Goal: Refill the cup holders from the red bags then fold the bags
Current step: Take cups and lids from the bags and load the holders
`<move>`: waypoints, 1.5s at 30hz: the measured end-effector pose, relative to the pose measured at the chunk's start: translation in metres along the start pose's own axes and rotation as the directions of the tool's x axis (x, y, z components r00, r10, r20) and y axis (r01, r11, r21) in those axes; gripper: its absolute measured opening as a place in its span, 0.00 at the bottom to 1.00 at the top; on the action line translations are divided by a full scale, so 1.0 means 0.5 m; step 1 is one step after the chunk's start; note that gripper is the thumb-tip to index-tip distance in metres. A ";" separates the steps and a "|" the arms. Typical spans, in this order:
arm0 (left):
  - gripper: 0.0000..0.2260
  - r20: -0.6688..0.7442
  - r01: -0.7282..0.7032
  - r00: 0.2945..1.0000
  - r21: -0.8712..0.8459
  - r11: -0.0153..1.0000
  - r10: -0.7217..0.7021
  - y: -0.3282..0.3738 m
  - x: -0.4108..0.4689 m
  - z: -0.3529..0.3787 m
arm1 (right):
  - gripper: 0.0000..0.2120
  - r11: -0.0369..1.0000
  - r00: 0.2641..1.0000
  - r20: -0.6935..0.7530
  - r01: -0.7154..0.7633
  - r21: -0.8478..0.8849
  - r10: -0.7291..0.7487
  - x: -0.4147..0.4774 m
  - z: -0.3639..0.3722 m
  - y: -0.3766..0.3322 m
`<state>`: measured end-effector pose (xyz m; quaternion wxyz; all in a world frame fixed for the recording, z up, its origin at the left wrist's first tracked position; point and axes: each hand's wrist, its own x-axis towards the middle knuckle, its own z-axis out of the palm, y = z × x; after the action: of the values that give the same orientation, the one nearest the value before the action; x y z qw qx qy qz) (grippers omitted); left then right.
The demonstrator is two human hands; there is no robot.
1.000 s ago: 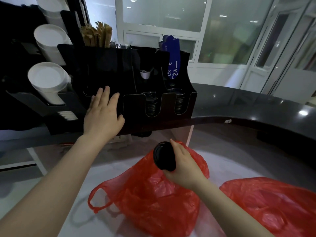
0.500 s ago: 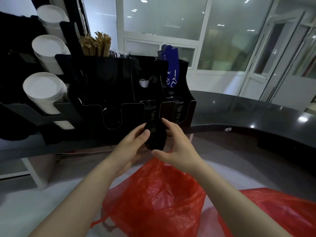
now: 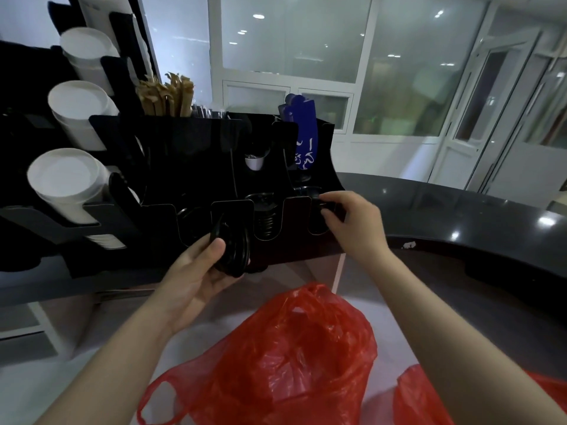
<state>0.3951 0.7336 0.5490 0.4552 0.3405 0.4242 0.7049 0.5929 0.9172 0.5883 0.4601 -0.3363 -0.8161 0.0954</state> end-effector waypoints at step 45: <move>0.34 -0.174 -0.167 0.965 0.173 0.971 0.197 0.054 -0.126 -0.149 | 0.20 0.944 0.942 0.078 0.323 0.059 -0.327 0.049 0.082 -0.224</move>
<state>0.3431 0.6476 0.5374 0.3175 0.3439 0.4866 0.7376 0.4991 0.8545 0.6345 0.4412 -0.1821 -0.8773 0.0509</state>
